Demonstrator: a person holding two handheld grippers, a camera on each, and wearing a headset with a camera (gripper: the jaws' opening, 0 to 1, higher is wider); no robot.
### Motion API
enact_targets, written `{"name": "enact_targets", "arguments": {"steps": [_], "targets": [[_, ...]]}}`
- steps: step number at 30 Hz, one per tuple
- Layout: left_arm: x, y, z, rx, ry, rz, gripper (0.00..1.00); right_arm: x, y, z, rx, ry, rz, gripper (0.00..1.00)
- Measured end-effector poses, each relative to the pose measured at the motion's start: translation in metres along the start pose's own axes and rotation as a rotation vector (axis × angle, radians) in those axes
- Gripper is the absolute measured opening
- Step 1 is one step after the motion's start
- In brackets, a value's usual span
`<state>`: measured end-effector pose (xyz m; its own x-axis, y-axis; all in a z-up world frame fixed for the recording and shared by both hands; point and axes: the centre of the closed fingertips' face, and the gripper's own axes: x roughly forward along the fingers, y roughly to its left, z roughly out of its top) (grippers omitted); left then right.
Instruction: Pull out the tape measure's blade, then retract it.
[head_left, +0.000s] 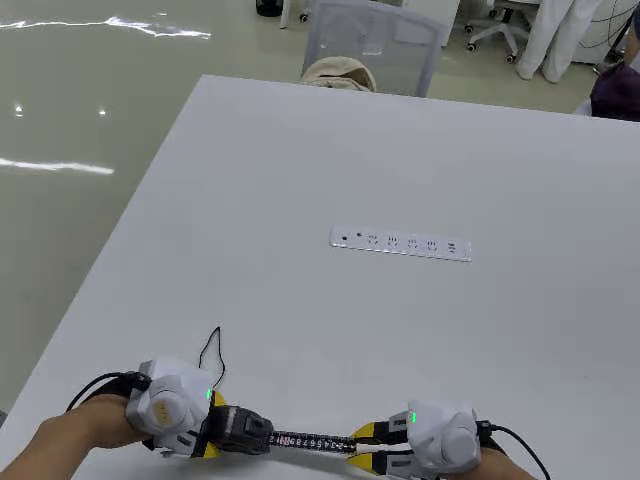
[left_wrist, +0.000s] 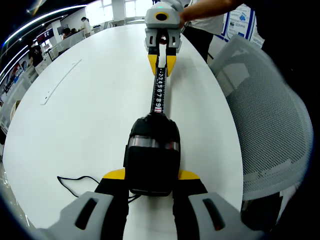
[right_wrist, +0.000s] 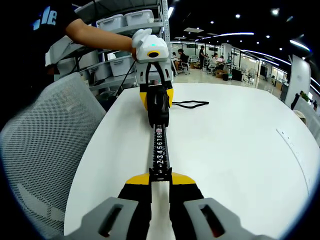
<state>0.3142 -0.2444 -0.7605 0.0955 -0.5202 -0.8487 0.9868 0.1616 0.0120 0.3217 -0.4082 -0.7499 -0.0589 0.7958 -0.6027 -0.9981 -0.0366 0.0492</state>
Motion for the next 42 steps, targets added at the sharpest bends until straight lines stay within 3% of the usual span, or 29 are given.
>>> {"name": "enact_targets", "arguments": {"steps": [42], "targets": [[0.001, 0.0, 0.001, -0.001, -0.003, 0.001, 0.29, -0.022, -0.004, -0.016, 0.008, 0.022, -0.018, 0.1]]}}
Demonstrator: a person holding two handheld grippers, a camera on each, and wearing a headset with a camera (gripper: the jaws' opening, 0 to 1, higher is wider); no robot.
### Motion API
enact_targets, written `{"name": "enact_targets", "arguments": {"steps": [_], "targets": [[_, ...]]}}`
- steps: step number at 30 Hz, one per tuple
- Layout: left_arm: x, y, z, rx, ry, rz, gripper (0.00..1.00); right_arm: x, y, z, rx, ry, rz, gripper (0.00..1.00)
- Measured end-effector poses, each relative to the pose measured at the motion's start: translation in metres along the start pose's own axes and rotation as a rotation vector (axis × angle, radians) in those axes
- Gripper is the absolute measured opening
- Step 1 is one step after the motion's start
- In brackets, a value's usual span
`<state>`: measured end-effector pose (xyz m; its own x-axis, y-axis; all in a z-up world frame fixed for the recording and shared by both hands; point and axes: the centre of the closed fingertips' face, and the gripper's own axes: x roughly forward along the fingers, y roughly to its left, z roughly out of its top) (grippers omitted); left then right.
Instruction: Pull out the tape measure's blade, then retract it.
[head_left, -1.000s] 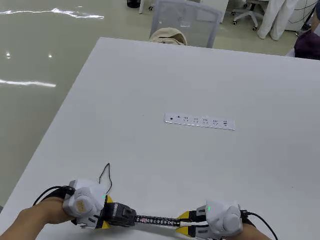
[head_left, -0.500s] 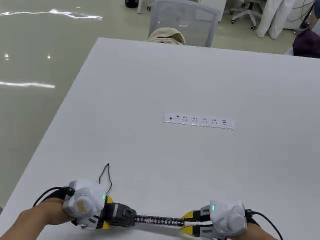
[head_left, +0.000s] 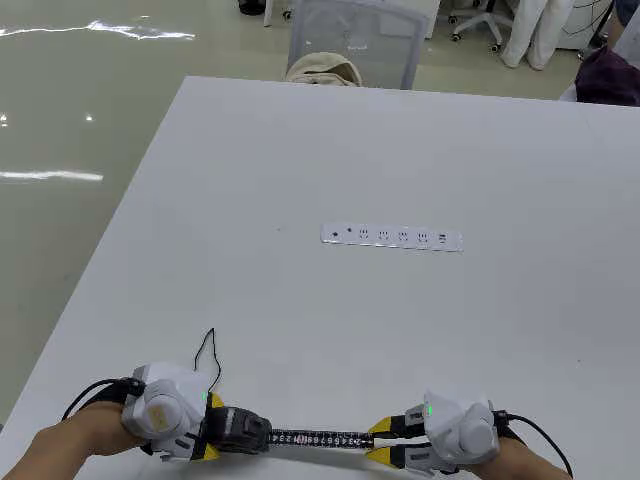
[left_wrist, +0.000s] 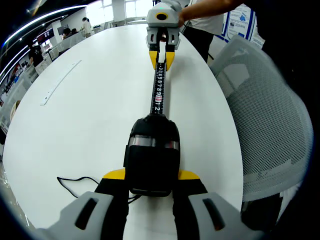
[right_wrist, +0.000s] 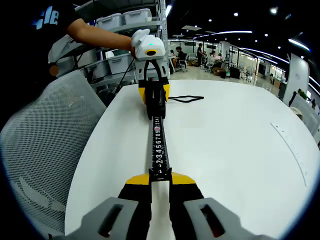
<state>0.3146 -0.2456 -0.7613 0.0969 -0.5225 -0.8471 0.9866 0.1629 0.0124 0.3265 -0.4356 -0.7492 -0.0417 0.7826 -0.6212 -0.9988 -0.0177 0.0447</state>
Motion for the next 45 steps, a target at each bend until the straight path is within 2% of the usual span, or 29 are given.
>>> {"name": "enact_targets", "arguments": {"steps": [45], "targets": [[0.001, 0.0, 0.002, -0.002, 0.0, -0.001, 0.29, -0.017, -0.001, -0.019, 0.026, 0.017, -0.008, 0.1]]}}
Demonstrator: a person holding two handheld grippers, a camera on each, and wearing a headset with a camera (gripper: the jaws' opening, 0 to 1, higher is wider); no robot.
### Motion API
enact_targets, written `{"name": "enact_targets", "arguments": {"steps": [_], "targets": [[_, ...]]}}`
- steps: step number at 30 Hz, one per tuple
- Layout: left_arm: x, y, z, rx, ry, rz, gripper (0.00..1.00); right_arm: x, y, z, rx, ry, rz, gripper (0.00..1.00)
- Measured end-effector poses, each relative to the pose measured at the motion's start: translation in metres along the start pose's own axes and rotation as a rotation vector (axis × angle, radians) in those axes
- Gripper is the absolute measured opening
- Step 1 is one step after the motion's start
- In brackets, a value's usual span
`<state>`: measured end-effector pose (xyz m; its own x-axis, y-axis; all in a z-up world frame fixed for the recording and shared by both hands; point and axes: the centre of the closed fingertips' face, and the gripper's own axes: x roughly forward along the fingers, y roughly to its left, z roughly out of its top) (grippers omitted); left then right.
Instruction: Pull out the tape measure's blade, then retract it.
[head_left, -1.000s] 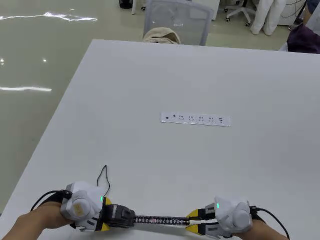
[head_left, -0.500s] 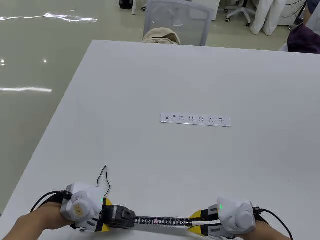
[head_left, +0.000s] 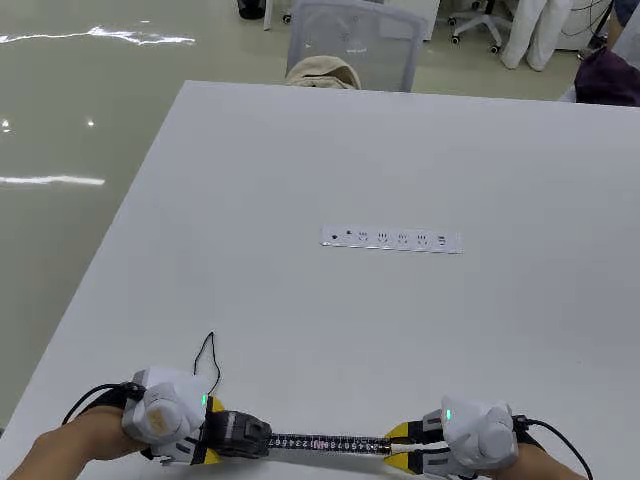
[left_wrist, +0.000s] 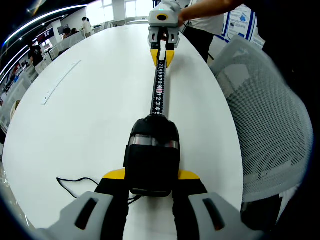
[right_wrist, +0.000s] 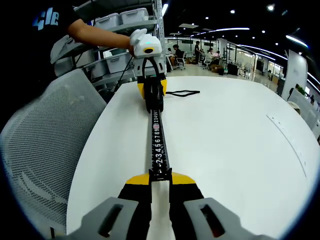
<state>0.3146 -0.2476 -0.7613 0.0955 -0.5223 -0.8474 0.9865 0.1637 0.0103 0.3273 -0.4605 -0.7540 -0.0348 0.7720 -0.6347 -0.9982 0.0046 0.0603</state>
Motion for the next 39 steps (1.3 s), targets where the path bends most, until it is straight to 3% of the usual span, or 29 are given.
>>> {"name": "enact_targets", "arguments": {"steps": [39], "targets": [[0.0, 0.0, 0.001, 0.005, -0.003, 0.0, 0.29, -0.017, -0.003, -0.014, 0.025, 0.008, -0.021, 0.1]]}}
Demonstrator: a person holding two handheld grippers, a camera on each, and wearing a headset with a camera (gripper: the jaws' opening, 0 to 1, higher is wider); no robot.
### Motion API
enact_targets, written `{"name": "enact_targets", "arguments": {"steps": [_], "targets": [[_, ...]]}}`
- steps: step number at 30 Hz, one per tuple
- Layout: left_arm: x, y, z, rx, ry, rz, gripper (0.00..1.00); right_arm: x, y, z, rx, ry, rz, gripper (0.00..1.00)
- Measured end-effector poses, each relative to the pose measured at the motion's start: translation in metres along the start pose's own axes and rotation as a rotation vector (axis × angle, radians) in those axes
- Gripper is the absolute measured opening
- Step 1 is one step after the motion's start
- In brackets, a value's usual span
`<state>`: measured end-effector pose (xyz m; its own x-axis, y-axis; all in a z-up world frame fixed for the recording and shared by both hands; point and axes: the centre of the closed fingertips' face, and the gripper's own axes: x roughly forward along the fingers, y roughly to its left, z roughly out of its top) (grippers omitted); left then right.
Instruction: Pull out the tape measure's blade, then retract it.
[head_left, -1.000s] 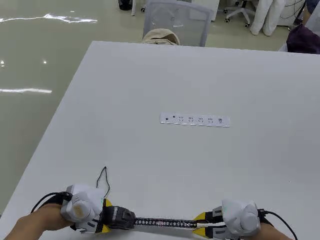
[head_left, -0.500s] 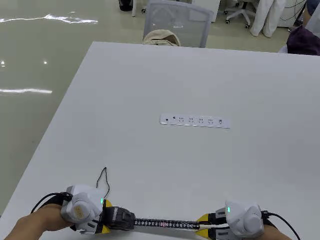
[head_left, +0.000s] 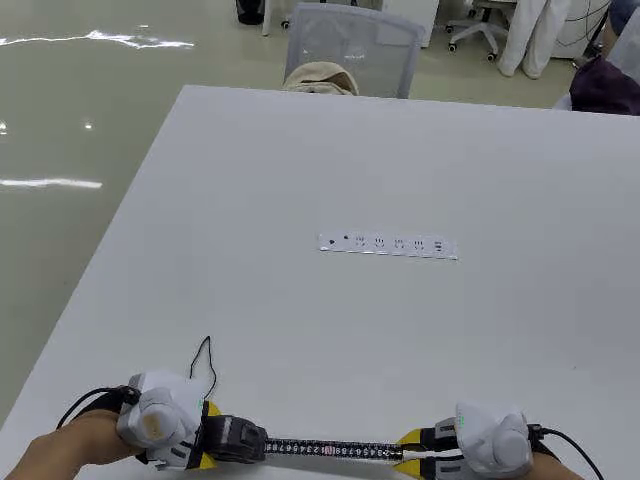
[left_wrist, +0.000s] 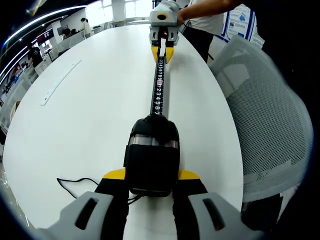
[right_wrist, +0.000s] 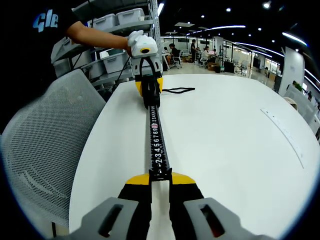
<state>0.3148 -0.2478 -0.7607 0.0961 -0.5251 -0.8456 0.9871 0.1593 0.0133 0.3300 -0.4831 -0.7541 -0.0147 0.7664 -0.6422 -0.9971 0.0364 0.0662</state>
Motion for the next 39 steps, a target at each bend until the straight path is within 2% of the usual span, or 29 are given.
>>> {"name": "enact_targets", "arguments": {"steps": [39], "targets": [[0.0, 0.0, 0.001, -0.005, 0.002, 0.0, 0.29, -0.013, -0.002, -0.01, 0.012, 0.011, -0.007, 0.1]]}}
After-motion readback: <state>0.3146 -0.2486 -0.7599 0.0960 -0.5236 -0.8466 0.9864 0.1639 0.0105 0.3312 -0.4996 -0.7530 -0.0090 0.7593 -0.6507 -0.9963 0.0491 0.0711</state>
